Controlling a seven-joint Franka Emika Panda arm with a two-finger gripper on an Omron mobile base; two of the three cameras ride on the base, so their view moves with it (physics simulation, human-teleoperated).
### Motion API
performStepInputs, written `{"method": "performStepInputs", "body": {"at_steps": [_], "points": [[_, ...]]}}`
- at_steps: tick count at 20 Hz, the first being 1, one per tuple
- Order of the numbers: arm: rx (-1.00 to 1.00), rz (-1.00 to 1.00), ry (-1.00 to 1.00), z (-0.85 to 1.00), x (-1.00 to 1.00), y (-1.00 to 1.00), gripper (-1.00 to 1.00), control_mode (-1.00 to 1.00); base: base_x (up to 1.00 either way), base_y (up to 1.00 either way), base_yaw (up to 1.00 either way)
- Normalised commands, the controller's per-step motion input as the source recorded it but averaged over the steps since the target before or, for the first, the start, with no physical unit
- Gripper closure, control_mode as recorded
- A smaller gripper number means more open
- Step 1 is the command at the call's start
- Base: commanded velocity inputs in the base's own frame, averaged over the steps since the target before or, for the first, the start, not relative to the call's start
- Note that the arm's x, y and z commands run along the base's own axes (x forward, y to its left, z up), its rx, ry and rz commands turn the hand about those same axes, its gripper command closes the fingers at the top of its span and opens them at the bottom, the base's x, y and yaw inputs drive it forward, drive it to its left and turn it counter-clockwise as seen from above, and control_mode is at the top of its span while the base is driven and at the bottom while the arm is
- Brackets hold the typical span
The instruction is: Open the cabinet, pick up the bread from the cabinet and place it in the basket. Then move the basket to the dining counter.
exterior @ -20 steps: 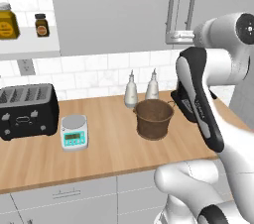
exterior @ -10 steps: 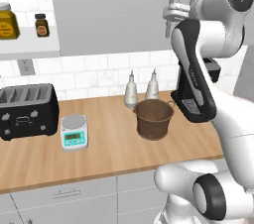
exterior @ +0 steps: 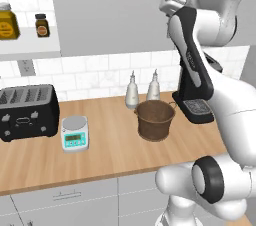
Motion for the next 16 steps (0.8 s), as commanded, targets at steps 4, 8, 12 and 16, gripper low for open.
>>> {"method": "performStepInputs", "body": {"at_steps": [4,8,12,16], "points": [[0.05,0.0,-0.01,-0.18,0.39,0.01,-1.0,-1.0,0.0,0.0,0.0],[0.04,-0.01,-0.02,-0.16,0.54,0.0,-1.0,-1.0,0.0,0.0,0.0],[0.04,-0.01,-0.01,-0.02,0.7,0.0,-1.0,-1.0,0.0,0.0,0.0],[0.06,0.0,-0.05,0.0,0.46,0.0,-1.0,-1.0,0.0,0.0,0.0]]}}
